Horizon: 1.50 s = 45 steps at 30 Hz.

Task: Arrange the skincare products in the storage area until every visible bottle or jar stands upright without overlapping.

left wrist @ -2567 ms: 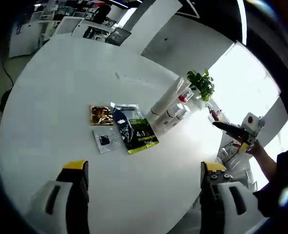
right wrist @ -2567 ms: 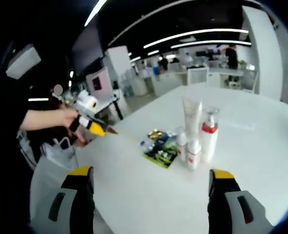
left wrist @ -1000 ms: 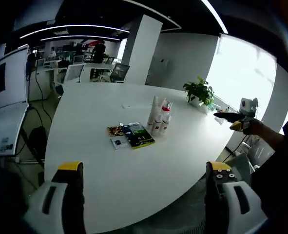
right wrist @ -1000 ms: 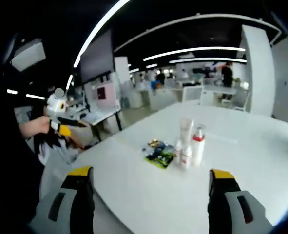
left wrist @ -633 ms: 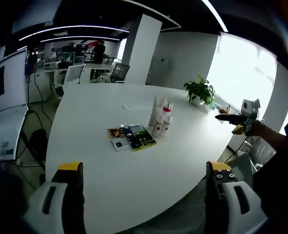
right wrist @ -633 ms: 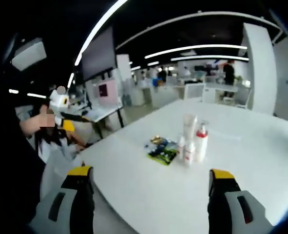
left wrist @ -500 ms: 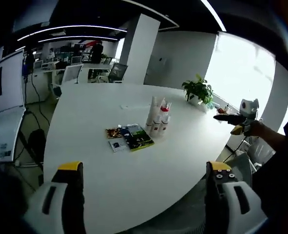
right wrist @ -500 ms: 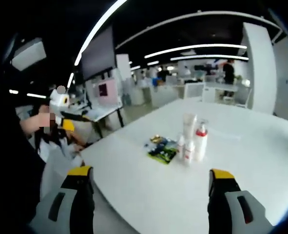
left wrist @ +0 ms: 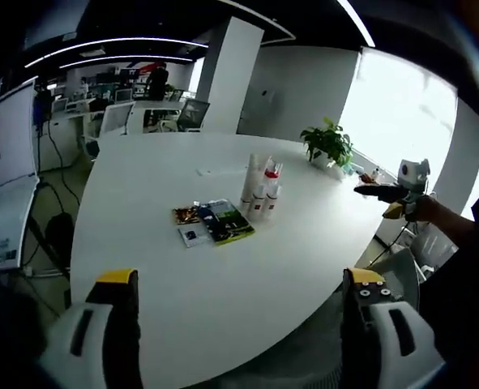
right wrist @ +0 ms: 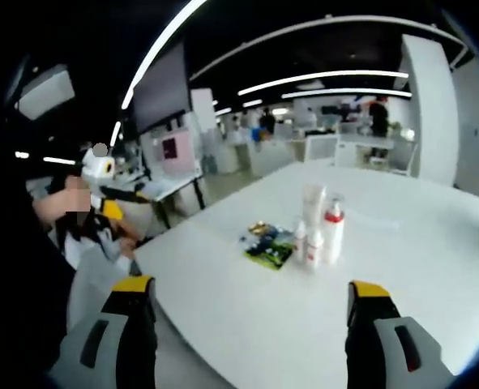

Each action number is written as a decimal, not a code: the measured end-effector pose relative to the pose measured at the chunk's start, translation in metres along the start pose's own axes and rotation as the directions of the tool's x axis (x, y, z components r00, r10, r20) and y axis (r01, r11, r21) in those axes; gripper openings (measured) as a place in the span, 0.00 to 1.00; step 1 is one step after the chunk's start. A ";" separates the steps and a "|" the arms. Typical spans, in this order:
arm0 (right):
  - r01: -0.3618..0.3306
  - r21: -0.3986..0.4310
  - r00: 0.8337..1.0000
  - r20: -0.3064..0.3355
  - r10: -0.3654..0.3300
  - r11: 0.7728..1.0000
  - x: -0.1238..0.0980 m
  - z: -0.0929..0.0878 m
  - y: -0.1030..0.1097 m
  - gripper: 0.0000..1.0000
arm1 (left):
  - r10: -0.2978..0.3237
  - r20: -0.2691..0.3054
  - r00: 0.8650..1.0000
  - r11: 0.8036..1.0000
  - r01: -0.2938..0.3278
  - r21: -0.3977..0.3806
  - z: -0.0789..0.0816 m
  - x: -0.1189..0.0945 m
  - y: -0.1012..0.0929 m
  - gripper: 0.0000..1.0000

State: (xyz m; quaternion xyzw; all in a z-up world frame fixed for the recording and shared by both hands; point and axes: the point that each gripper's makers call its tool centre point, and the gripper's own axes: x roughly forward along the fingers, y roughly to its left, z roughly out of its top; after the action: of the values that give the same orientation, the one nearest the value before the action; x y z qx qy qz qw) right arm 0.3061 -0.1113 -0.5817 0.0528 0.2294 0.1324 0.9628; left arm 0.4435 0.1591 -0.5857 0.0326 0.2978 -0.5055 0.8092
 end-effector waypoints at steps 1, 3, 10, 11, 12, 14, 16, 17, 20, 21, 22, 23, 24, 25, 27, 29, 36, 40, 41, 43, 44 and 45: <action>-0.001 0.002 1.000 0.000 0.001 1.000 0.000 -0.001 0.000 0.99 | -0.002 -0.001 1.000 1.000 0.002 -0.001 -0.001 0.000 -0.001 0.99; -0.001 0.001 1.000 -0.005 0.001 1.000 0.001 -0.002 0.000 0.99 | -0.003 -0.004 1.000 1.000 0.003 -0.002 -0.002 0.001 -0.001 0.99; 0.002 0.006 1.000 -0.006 -0.002 1.000 0.000 -0.003 -0.001 0.99 | -0.003 -0.012 1.000 1.000 0.003 0.003 -0.003 0.002 -0.001 0.99; 0.004 0.007 1.000 -0.005 -0.004 1.000 0.000 -0.003 -0.002 0.99 | -0.004 -0.012 1.000 1.000 0.004 0.001 -0.003 0.003 -0.001 0.99; 0.004 0.009 1.000 -0.004 -0.004 1.000 0.000 -0.003 -0.002 0.99 | -0.005 -0.013 1.000 1.000 0.005 0.001 -0.003 0.003 -0.001 0.99; 0.006 0.011 1.000 -0.005 -0.006 1.000 -0.001 -0.004 -0.002 0.99 | -0.007 -0.019 1.000 1.000 0.007 0.003 -0.004 0.003 -0.002 0.99; 0.005 0.013 1.000 -0.006 -0.005 1.000 -0.001 -0.004 -0.002 0.99 | -0.006 -0.024 1.000 1.000 0.006 0.004 -0.005 0.004 -0.002 0.99; 0.005 0.013 1.000 -0.007 -0.005 1.000 -0.001 -0.005 -0.003 0.99 | -0.005 -0.023 1.000 1.000 0.005 0.003 -0.005 0.004 -0.001 0.99; 0.006 0.015 1.000 -0.009 -0.006 1.000 0.000 -0.006 -0.004 0.99 | -0.008 -0.022 1.000 1.000 0.008 0.000 -0.005 0.005 -0.002 0.99; 0.005 0.017 1.000 -0.008 -0.005 1.000 0.000 -0.006 -0.004 0.99 | -0.008 -0.022 1.000 1.000 0.008 0.000 -0.005 0.005 -0.002 0.99; 0.005 0.017 1.000 -0.008 -0.005 1.000 0.000 -0.006 -0.004 0.99 | -0.008 -0.023 1.000 1.000 0.008 0.000 -0.005 0.005 -0.002 0.99; 0.006 0.017 1.000 -0.008 -0.005 1.000 0.000 -0.006 -0.004 0.99 | -0.007 -0.026 1.000 1.000 0.007 0.001 -0.005 0.005 -0.001 0.99; 0.006 0.018 1.000 -0.008 -0.006 1.000 0.000 -0.006 -0.005 0.99 | -0.007 -0.027 1.000 1.000 0.007 0.002 -0.005 0.005 -0.001 0.99; 0.005 0.020 1.000 -0.008 -0.005 1.000 0.000 -0.006 -0.005 0.99 | -0.006 -0.028 1.000 1.000 0.006 0.004 -0.005 0.005 -0.001 0.99; 0.005 0.020 1.000 -0.008 -0.004 1.000 0.001 -0.006 -0.005 0.99 | -0.007 -0.027 1.000 1.000 0.008 0.004 -0.004 0.006 -0.002 0.99; 0.004 0.019 1.000 -0.010 -0.004 1.000 0.001 -0.007 -0.005 0.99 | -0.008 -0.026 1.000 1.000 0.008 0.004 -0.004 0.006 -0.002 0.99; 0.004 0.025 1.000 -0.012 -0.004 1.000 0.002 -0.008 -0.006 0.99 | -0.011 -0.032 0.999 1.000 0.011 0.004 -0.005 0.008 -0.002 0.99; 0.004 0.028 1.000 -0.015 -0.003 1.000 0.003 -0.009 -0.005 0.99 | -0.011 -0.039 0.999 1.000 0.011 0.004 -0.006 0.008 -0.001 0.99; 0.004 0.028 1.000 -0.016 -0.003 1.000 0.003 -0.009 -0.005 0.99 | -0.012 -0.039 0.999 1.000 0.012 0.004 -0.007 0.008 -0.001 0.99; 0.004 0.031 1.000 -0.016 -0.003 1.000 0.003 -0.010 -0.005 0.99 | -0.012 -0.037 0.999 1.000 0.013 0.003 -0.006 0.008 -0.001 0.99; 0.004 0.032 1.000 -0.017 -0.003 0.999 0.004 -0.010 -0.005 0.99 | -0.012 -0.038 0.999 1.000 0.012 0.001 -0.006 0.009 -0.001 0.99; 0.004 0.032 1.000 -0.018 -0.004 0.999 0.004 -0.010 -0.006 0.99 | -0.012 -0.039 0.999 1.000 0.012 0.001 -0.007 0.009 -0.001 0.99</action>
State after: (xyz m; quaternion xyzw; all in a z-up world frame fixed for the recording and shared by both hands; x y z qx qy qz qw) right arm 0.3062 -0.1152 -0.5936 0.0664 0.2404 0.1272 0.9600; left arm 0.4425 0.1540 -0.5954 0.0411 0.3134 -0.5098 0.8002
